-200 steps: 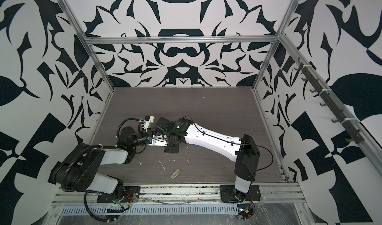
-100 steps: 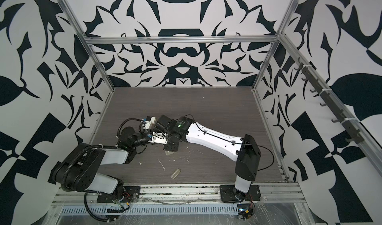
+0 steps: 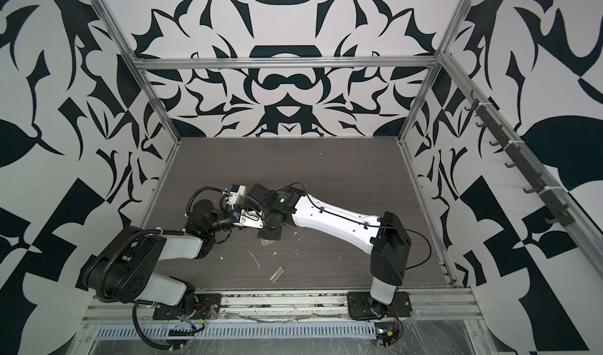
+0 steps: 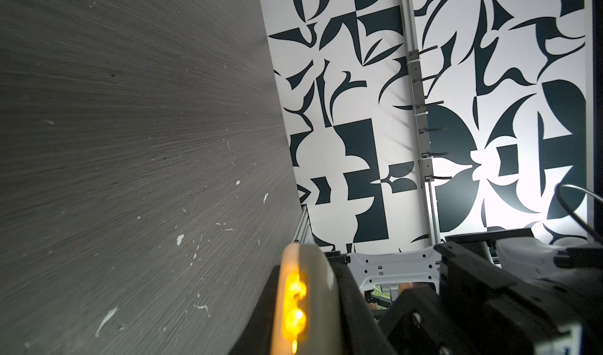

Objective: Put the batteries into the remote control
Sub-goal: 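Lift the right gripper away from the remote toward the robot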

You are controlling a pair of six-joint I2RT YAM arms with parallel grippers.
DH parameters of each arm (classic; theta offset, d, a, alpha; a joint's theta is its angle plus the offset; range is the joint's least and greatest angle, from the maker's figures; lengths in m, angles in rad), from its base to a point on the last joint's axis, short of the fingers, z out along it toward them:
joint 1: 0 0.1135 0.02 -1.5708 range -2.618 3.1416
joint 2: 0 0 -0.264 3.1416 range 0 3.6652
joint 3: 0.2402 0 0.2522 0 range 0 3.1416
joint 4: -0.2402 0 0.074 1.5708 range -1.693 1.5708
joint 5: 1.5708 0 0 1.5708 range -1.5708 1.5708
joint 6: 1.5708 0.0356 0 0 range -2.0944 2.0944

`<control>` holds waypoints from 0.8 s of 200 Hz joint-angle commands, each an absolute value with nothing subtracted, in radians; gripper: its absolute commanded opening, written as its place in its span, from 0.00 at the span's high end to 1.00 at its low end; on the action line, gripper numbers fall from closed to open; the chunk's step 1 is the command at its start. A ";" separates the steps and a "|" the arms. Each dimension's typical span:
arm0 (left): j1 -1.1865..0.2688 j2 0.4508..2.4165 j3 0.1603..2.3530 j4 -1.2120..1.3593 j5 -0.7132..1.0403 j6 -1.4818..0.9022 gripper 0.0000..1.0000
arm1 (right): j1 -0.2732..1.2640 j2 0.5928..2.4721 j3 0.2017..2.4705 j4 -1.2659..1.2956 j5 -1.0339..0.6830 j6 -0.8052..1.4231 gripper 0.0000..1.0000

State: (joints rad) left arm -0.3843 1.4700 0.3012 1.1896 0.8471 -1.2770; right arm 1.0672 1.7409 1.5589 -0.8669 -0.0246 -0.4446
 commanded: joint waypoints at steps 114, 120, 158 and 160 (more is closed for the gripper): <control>-0.309 1.338 0.322 0.878 0.764 -1.117 1.00 | 1.062 1.516 1.535 -0.824 -0.115 -0.201 0.70; -0.306 1.323 0.323 0.839 0.751 -1.098 1.00 | 1.062 1.501 1.516 -0.818 -0.117 -0.171 0.70; -0.284 1.202 0.335 0.615 0.666 -0.987 1.00 | 1.062 1.458 1.400 -0.794 -0.119 0.049 0.66; -0.281 1.194 0.336 0.602 0.660 -0.981 1.00 | 1.060 1.457 1.394 -0.790 -0.119 0.064 0.66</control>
